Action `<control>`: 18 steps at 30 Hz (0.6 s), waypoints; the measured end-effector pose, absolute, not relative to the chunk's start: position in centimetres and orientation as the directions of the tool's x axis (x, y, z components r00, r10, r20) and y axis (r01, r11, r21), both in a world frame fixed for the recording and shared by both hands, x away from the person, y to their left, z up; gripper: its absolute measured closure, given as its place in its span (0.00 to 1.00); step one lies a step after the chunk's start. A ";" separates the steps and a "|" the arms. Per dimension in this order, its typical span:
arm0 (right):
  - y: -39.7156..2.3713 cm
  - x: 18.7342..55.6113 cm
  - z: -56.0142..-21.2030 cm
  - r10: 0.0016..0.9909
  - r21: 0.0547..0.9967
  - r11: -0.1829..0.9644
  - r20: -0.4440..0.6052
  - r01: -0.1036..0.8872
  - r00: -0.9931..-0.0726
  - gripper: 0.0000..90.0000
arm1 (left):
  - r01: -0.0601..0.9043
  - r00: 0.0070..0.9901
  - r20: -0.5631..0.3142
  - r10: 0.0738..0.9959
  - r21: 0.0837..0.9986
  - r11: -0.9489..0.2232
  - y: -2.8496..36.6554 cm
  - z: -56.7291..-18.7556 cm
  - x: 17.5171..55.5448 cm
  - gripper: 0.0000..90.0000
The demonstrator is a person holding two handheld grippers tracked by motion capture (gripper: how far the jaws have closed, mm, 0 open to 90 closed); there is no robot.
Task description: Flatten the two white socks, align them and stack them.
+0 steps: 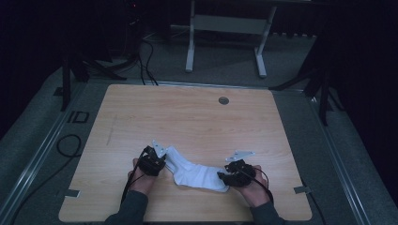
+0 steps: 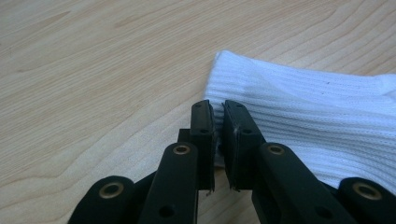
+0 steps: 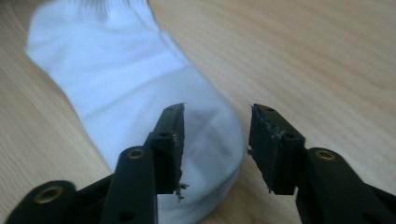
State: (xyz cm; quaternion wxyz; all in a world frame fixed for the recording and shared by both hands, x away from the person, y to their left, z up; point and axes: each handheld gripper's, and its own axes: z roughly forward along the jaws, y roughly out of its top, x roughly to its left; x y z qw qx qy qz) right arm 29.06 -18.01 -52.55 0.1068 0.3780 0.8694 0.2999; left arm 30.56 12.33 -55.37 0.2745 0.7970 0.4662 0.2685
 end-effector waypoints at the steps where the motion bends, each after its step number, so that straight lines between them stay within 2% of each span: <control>1: -17.9 29.0 -52.7 0.720 0.595 0.540 0.040 0.595 -0.693 0.68 | 0.596 0.421 0.172 0.891 0.688 -0.415 12.3 -55.4 30.6 0.92; 2: -17.8 28.9 -52.9 0.715 0.587 0.553 0.030 0.591 -0.699 0.75 | 0.596 0.420 0.173 0.891 0.688 -0.415 12.3 -55.4 30.5 0.92; 6: -17.6 28.6 -53.5 0.702 0.564 0.597 -0.024 0.570 -0.712 0.91 | 0.596 0.423 0.180 0.888 0.683 -0.422 12.3 -55.3 30.5 0.94; 18: -18.3 29.2 -54.1 0.712 0.550 0.617 -0.086 0.563 -0.697 0.95 | 0.610 0.426 0.186 0.885 0.664 -0.433 12.1 -55.1 30.1 0.99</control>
